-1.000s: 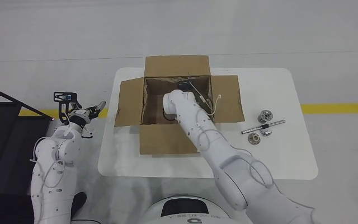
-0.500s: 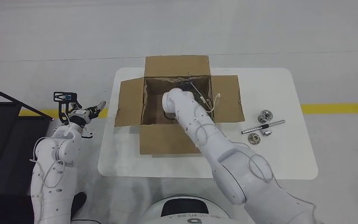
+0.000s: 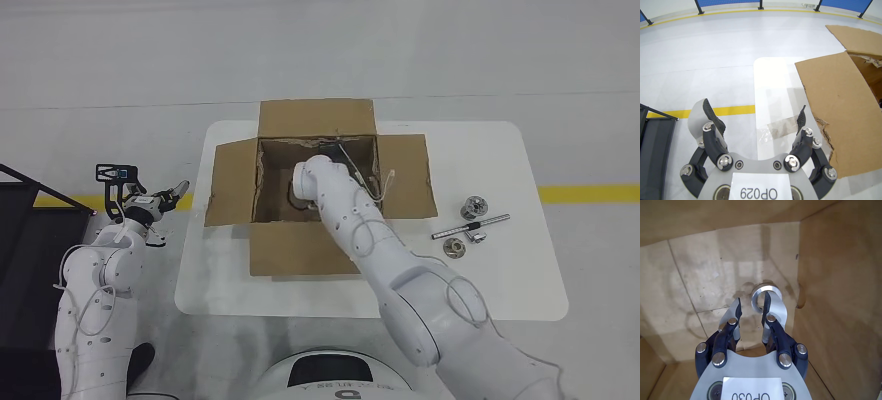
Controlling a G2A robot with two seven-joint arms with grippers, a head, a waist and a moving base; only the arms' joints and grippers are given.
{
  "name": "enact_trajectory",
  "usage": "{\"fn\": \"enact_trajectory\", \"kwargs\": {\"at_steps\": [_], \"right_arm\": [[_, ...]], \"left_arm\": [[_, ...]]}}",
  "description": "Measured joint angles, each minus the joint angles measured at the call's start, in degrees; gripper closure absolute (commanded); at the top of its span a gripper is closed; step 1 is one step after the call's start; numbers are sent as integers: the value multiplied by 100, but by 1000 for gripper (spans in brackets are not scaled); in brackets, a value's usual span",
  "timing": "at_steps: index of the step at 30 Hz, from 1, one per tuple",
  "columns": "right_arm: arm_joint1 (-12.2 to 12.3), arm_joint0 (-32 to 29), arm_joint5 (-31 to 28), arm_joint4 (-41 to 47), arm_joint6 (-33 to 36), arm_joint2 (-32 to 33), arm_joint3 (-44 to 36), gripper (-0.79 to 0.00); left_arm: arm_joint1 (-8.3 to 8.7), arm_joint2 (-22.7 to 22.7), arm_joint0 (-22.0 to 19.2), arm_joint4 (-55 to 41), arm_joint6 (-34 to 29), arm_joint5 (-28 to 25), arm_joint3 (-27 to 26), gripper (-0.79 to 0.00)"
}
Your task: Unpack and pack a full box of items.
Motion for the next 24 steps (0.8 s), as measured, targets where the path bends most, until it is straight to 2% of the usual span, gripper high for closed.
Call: {"fn": "enact_trajectory", "kwargs": {"at_steps": [10, 17, 24], "right_arm": [[12, 57, 309, -26, -176, 39, 221, -256], [24, -95, 234, 76, -338, 82, -174, -259], [97, -218, 587, -230, -171, 122, -357, -271]], "left_arm": [[0, 0, 0, 0, 0, 0, 0, -785], [0, 0, 0, 0, 0, 0, 0, -785], [0, 0, 0, 0, 0, 0, 0, -785]]}}
